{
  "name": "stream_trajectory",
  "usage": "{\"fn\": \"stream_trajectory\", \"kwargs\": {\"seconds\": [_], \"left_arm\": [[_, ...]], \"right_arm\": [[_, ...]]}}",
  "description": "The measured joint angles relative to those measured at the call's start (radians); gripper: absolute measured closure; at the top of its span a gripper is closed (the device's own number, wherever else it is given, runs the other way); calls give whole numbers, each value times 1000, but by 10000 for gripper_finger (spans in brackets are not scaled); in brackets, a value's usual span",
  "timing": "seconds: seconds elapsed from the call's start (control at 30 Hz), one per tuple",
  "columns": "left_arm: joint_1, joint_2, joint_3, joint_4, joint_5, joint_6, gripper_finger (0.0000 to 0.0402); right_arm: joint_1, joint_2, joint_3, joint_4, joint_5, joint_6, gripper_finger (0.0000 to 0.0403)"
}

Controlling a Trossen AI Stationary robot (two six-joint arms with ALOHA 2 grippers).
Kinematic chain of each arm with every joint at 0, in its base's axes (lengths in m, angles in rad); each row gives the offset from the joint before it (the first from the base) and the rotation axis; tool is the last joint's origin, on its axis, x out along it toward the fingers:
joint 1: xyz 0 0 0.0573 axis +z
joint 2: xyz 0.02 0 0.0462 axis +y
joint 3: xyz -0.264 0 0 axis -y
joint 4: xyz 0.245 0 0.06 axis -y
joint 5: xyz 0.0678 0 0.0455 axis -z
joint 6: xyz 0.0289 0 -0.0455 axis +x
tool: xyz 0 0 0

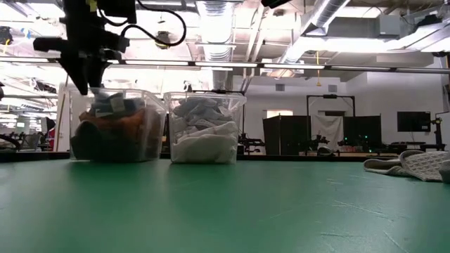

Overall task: Sort towels by color in basket
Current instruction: Adjust the left transparent bin, then put the gray towel into the left transparent bin

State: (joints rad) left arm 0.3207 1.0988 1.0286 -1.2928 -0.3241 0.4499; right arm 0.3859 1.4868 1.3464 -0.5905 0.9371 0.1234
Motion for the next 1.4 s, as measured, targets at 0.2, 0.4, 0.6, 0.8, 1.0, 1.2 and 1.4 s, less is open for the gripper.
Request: {"fn": "stream_trajectory", "kwargs": {"seconds": [0.2, 0.4, 0.6, 0.8, 1.0, 1.2, 1.4], "left_arm": [[16, 0, 0, 39, -36, 1, 282], [16, 1, 12, 71, -35, -47, 287], [-7, 0, 65, 68, -37, -45, 287], [-54, 0, 103, 163, 122, -183, 287], [-182, 0, 75, 428, 320, -325, 287], [-281, 0, 9, 600, 317, -319, 287], [-329, 0, 1, 630, 286, -369, 287]], "right_arm": [[0, 0, 0, -1, -2, 0, 178], [0, 0, 0, -1, -17, 0, 178], [-1, 0, 0, -1, -21, 0, 178], [5, 0, 0, -75, -66, 24, 178], [26, -1, -14, -264, -214, 193, 178], [11, -1, -57, -485, -615, 476, 178], [100, 13, -65, -646, -775, 711, 178]]}}
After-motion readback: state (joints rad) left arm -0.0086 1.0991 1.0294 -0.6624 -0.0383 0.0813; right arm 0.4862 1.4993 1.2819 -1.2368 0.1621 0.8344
